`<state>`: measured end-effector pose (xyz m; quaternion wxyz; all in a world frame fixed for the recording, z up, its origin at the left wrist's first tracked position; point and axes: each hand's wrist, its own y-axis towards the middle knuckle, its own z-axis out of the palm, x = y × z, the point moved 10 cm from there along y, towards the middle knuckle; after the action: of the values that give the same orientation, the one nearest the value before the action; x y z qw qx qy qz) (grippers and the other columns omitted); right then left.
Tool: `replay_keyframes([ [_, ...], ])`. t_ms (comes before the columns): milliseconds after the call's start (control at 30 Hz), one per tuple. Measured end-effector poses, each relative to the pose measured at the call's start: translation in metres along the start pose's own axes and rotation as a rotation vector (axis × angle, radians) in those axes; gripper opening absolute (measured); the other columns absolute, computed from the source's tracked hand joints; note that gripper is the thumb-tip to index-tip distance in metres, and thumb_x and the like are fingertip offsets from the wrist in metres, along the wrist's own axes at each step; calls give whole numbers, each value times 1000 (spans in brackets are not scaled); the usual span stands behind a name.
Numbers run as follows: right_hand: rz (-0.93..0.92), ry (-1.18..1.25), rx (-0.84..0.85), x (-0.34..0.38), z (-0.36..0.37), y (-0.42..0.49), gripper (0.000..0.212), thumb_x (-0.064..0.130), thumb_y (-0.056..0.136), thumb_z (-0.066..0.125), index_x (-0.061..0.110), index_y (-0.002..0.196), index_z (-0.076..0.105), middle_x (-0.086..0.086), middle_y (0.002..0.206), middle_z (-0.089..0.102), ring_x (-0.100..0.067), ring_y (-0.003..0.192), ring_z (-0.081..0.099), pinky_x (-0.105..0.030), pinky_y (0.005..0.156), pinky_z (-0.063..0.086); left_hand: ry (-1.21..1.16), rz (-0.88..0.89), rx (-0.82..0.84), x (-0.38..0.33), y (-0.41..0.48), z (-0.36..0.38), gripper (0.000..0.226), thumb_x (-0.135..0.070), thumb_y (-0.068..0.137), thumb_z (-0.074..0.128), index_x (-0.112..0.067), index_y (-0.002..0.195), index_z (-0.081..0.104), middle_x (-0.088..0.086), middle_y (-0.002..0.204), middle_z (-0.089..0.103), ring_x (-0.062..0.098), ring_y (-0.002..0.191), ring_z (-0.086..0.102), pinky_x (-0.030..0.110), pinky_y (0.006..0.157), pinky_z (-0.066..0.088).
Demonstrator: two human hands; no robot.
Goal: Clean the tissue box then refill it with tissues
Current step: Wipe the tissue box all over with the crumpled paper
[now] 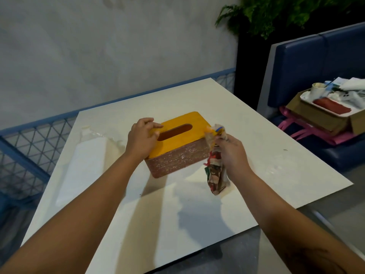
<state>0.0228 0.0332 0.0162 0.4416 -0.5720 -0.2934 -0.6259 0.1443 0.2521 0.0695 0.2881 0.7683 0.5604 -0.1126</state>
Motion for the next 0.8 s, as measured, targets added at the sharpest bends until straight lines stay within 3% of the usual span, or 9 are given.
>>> replay_keyframes([
  [100,13,38,-128,-11,-21,4,21,7,93,46,10,75,58,-4,68,55,-15,62,49,-12,43,41,46,116,97,-10,-4,10,24,-24,94,51,-26,112,67,-2,140,45,22,130,36,45,109,23],
  [233,57,62,-218,-29,-30,2,18,16,95,49,14,81,61,-3,72,57,-17,64,53,-14,42,42,38,189,188,-7,-9,20,36,-42,90,43,-25,106,70,-6,139,47,21,129,37,41,107,19],
  [333,98,134,-255,-44,-29,-1,14,19,95,54,11,86,60,-9,74,54,-21,59,53,-11,35,41,-41,198,174,-1,-10,20,47,-45,83,37,-21,104,72,-6,135,52,19,125,41,41,108,20],
  [500,134,119,-316,-63,-19,-3,19,27,94,55,11,84,56,-10,77,47,-20,59,46,-12,37,42,-125,223,182,3,-8,22,45,-42,85,39,-18,105,72,-6,129,57,20,120,46,46,107,29],
  [633,85,-47,-377,-64,-15,-1,28,28,94,50,16,69,54,-9,72,52,-24,67,49,-31,60,41,-156,287,180,-3,-7,22,42,-36,86,41,-14,99,74,-3,123,63,21,113,52,48,102,34],
  [800,30,-106,-417,-61,-12,-4,29,32,96,47,12,76,54,-9,73,51,-18,55,52,-20,46,45,-110,347,164,-5,-9,22,47,-38,87,36,-13,96,75,-2,114,67,21,110,56,45,103,34],
])
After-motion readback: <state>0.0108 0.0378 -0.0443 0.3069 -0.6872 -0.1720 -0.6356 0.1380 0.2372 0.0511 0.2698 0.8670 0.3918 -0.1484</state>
